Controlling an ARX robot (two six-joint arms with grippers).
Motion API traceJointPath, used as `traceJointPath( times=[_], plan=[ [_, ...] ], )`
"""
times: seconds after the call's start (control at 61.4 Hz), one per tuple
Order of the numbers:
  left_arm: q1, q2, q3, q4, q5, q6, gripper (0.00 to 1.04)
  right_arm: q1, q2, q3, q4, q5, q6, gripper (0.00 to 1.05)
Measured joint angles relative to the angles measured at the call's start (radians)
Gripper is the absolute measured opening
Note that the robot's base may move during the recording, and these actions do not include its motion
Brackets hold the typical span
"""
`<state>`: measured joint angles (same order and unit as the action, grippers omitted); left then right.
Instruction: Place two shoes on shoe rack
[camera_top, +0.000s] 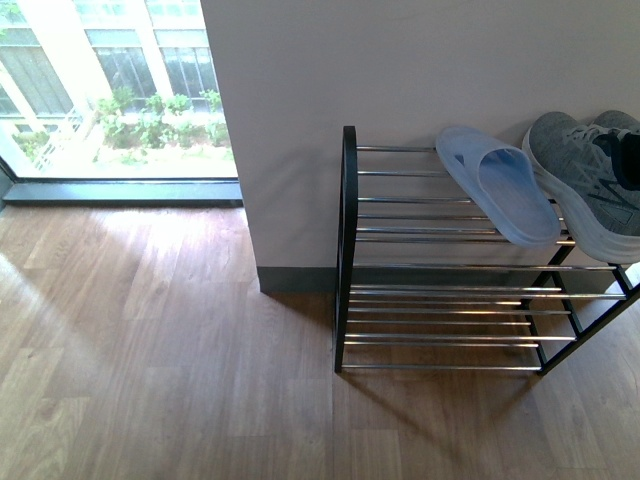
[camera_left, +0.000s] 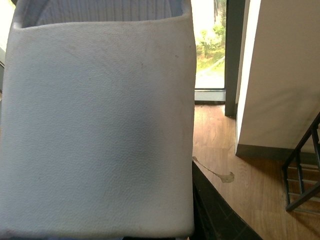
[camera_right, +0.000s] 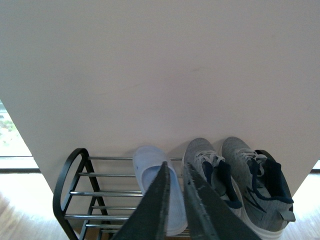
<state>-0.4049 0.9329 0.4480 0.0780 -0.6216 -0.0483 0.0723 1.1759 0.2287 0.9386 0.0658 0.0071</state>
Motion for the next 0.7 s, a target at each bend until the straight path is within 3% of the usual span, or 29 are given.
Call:
traceJointPath(
  times=[0.147, 0.309, 0.423, 0.7],
  plan=[
    [0.0, 0.0, 0.0, 0.0, 0.0, 0.0, 0.02, -0.068, -0.126, -0.08, -0.05, -0.059, -0.004, 0.02],
    [0.0, 0.0, 0.0, 0.0, 0.0, 0.0, 0.02, -0.069, -0.227, -0.127, -0.106, -0.066, -0.004, 0.02],
    [0.0, 0.0, 0.0, 0.0, 0.0, 0.0, 0.02, -0.069, -0.244, -0.173, -0.065, -0.066, -0.004, 0.02],
    [0.0, 0.0, 0.0, 0.0, 0.0, 0.0, 0.02, -0.07, -0.416, -0.209, -0.211, -0.066, -0.005, 0.02]
  ],
)
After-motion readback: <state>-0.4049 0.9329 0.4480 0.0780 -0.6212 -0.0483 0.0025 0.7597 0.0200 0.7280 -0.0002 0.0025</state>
